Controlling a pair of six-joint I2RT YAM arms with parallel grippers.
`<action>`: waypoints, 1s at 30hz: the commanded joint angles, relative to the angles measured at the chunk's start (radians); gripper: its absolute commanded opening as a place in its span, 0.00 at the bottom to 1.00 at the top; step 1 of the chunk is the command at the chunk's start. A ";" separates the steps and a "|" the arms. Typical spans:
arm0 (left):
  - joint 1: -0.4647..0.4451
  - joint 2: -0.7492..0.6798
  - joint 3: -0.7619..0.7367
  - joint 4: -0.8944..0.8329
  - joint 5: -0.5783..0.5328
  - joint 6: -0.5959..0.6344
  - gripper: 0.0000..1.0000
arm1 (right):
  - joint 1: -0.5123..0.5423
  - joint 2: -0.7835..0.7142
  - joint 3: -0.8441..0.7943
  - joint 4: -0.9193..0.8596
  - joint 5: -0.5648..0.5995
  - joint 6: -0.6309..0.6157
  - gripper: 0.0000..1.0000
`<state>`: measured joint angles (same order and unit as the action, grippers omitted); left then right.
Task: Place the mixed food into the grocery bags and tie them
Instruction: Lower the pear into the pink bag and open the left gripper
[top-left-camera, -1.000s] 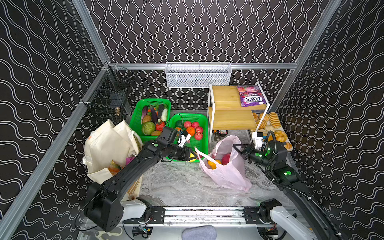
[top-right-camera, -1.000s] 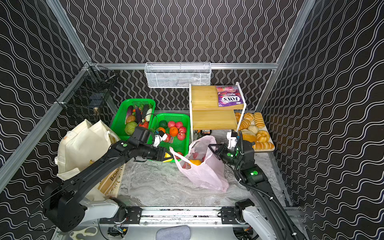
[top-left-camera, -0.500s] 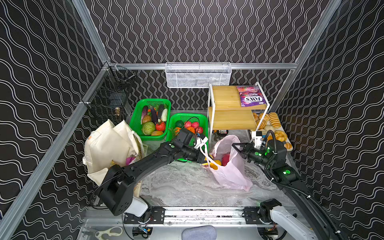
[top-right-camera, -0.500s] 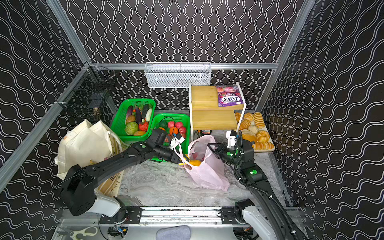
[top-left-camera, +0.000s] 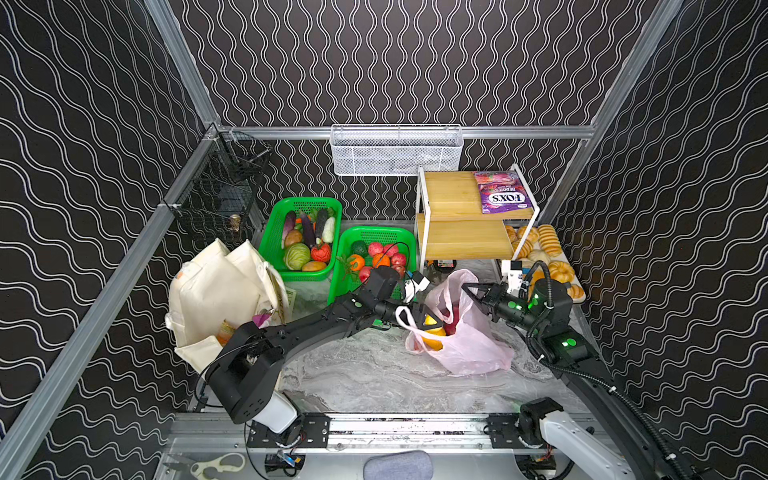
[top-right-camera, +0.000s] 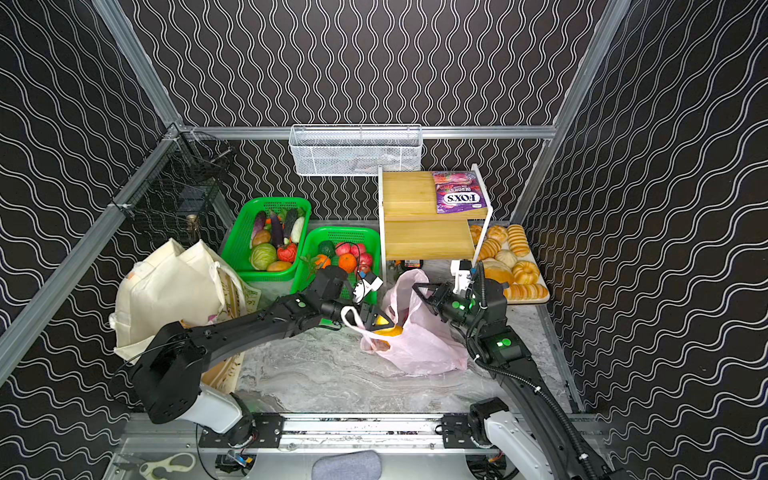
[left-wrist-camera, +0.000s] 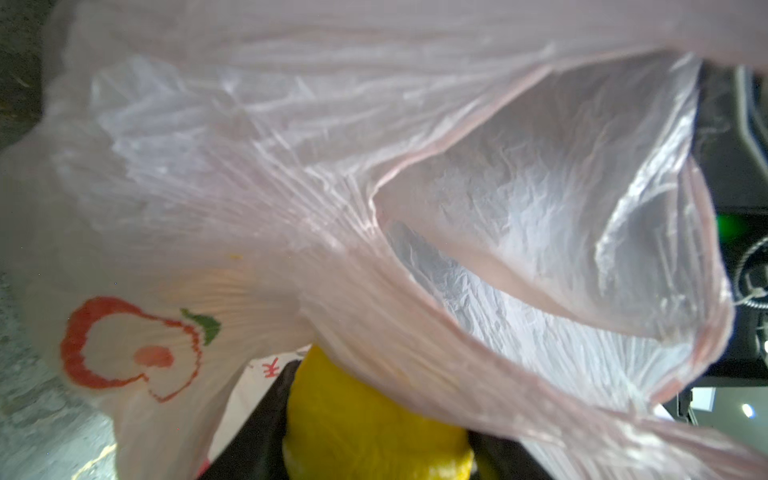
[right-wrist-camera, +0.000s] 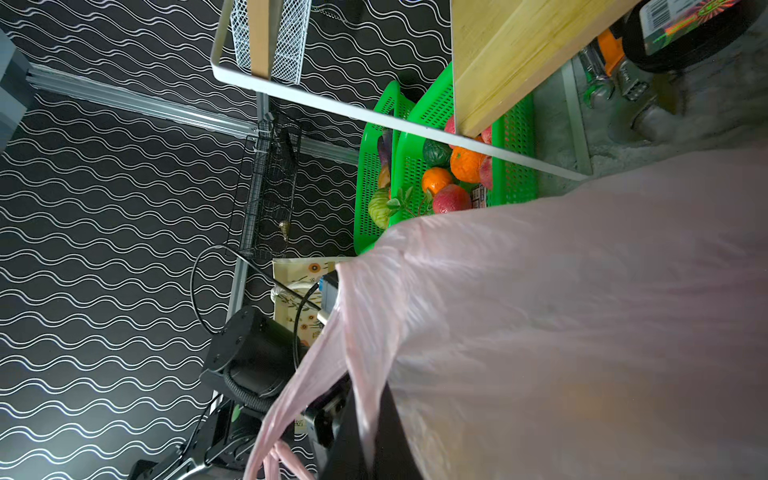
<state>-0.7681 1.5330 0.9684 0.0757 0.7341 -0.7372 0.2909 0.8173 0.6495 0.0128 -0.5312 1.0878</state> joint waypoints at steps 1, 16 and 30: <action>-0.002 0.008 0.013 0.139 -0.002 -0.039 0.53 | -0.001 -0.005 -0.011 0.073 0.031 0.049 0.06; 0.003 -0.046 0.013 0.031 -0.043 -0.030 0.56 | 0.000 0.007 -0.082 0.260 -0.036 0.174 0.06; -0.006 -0.013 -0.042 0.249 -0.029 -0.168 0.60 | -0.001 0.052 -0.024 0.283 -0.058 0.181 0.06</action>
<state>-0.7723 1.4841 0.8833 0.1974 0.7021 -0.8654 0.2897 0.8803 0.6109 0.2668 -0.5709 1.2652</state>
